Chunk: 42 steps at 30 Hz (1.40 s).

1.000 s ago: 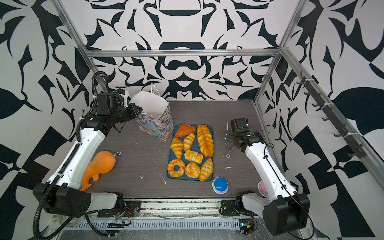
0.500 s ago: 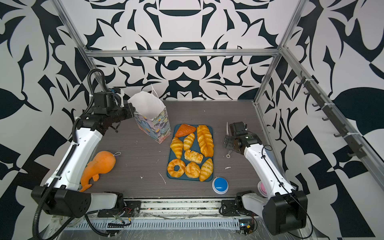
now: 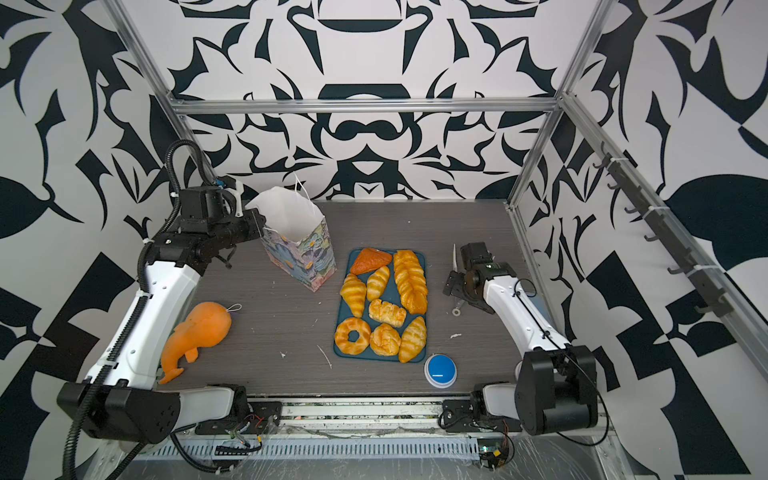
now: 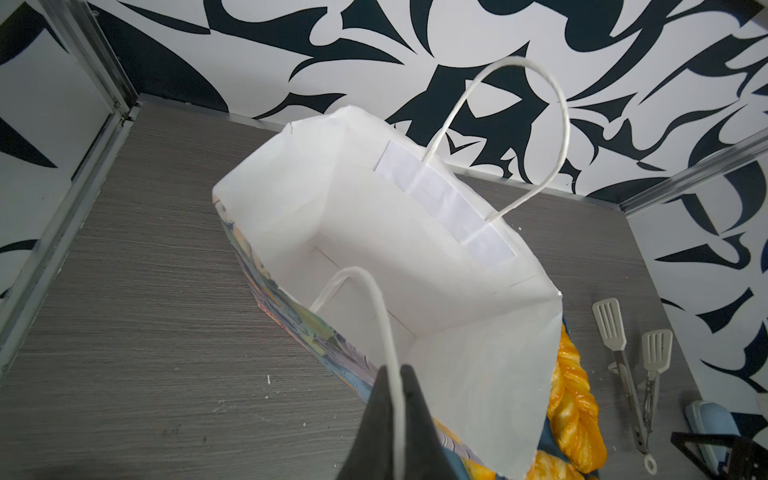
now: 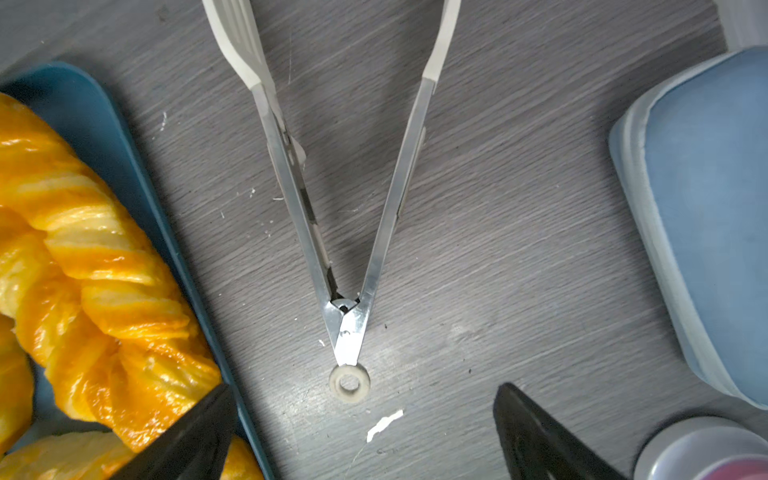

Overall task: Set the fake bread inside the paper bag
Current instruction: 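Lower the right gripper onto the metal tongs and close on their hinge end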

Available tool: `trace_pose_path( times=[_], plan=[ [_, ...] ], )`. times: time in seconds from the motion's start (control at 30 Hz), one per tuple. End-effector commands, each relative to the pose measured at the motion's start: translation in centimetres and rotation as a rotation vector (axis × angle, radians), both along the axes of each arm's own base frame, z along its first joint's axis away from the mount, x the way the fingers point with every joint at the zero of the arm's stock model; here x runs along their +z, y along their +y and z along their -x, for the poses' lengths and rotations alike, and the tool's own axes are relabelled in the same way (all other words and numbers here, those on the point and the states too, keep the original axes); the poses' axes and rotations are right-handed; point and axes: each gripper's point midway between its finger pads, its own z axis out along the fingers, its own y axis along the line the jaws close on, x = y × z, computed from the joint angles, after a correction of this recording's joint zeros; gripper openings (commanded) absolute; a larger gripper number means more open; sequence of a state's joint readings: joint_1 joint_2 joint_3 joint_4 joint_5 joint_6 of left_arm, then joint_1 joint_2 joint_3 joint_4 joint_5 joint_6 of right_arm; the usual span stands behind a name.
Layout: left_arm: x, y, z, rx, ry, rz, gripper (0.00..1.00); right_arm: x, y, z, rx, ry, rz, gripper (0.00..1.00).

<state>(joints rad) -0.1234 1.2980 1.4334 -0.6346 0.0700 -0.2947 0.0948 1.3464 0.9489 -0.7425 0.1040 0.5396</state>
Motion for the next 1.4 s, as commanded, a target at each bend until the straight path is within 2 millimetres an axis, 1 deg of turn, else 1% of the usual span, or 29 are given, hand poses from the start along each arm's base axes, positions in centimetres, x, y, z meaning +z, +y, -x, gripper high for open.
trace_pose_path(
  times=[0.0,0.07,0.17,0.2,0.33,0.63,0.77,1.0,1.23,1.37],
  plan=[
    [-0.4,0.0,0.5,-0.009,0.015,-0.001,0.12,1.0,-0.4,-2.2,0.005,-0.037,0.026,1.00],
    [-0.6,0.3,0.6,0.003,0.017,-0.011,0.15,0.6,-0.5,-2.6,0.009,-0.015,0.036,1.00],
    [-1.1,1.0,0.6,0.035,0.030,-0.040,0.24,0.1,-0.8,-3.1,0.012,0.003,0.051,1.00],
    [-0.2,1.3,1.2,0.045,0.004,-0.044,0.26,-0.1,-0.9,-3.2,0.011,0.002,0.054,1.00],
    [-0.2,1.9,1.7,0.071,0.001,-0.063,0.29,-0.8,-1.3,-3.4,0.004,0.020,0.052,1.00],
    [-1.1,2.6,2.4,0.096,0.016,-0.085,0.30,-1.9,-1.9,-3.8,-0.015,0.034,0.049,1.00],
    [-1.7,2.7,2.5,0.100,0.025,-0.097,0.30,-2.7,-1.9,-4.6,-0.028,0.032,0.030,1.00],
    [-1.7,2.9,2.5,0.103,0.015,-0.106,0.30,-3.9,-1.5,-6.2,-0.032,0.025,0.002,0.96],
    [-2.4,3.1,2.5,0.108,0.020,-0.114,0.31,-5.2,-2.0,-6.7,-0.040,0.047,0.033,0.94],
    [-2.6,3.1,2.5,0.108,0.014,-0.114,0.31,-6.0,-1.8,-7.0,-0.036,0.047,0.024,0.93]
  ],
)
